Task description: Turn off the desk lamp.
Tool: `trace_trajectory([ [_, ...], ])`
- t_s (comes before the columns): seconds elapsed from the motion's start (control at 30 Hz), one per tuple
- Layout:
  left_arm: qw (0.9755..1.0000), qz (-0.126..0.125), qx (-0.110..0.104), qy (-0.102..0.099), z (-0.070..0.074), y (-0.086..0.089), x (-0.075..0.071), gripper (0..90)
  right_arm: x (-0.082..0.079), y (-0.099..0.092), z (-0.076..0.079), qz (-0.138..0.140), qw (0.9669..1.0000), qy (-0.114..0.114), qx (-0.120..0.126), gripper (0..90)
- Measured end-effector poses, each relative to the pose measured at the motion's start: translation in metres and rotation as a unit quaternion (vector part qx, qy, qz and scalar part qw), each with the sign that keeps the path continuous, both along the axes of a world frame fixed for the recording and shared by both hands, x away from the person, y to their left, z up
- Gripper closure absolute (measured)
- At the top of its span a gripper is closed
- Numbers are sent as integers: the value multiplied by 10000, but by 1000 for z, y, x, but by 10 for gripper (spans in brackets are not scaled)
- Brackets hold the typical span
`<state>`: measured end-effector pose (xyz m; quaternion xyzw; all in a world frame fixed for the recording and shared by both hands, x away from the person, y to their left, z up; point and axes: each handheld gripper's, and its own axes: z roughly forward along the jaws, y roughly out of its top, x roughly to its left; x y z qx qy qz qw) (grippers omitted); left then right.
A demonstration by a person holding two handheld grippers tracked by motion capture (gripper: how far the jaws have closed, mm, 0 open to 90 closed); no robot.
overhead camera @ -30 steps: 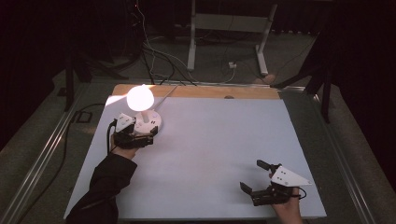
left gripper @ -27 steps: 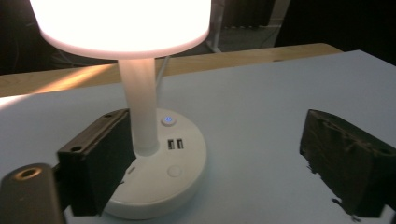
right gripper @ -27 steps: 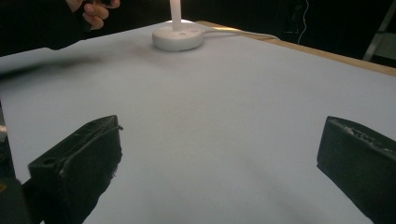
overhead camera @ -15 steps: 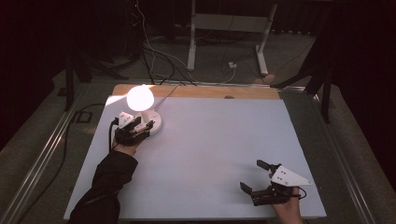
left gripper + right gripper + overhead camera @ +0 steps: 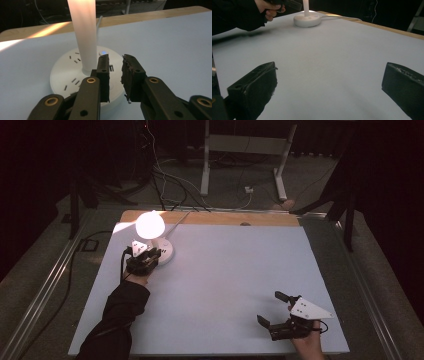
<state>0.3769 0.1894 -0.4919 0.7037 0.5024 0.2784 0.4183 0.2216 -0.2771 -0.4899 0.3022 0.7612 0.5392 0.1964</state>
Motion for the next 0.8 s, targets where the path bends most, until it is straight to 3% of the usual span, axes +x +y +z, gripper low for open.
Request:
trace_trajectory([
  [0.23, 9999, -52, -7, 87, -5, 0, 3, 892, 0, 0, 0, 13, 10000, 3, -4, 0],
  [0.53, 9999, -89, 10, 67, -11, 2, 7, 900, 0, 0, 0, 24, 10000, 5, -8, 0],
  [0.67, 9999, -111, -78, 44, -12, 4, 7, 900, 0, 1, -1, 21, 10000, 37, -29, 0],
  [0.8, 9999, -95, -15, 84, -14, 4, 10, 900, 0, 1, -1, 35, 10000, 23, -32, 0],
])
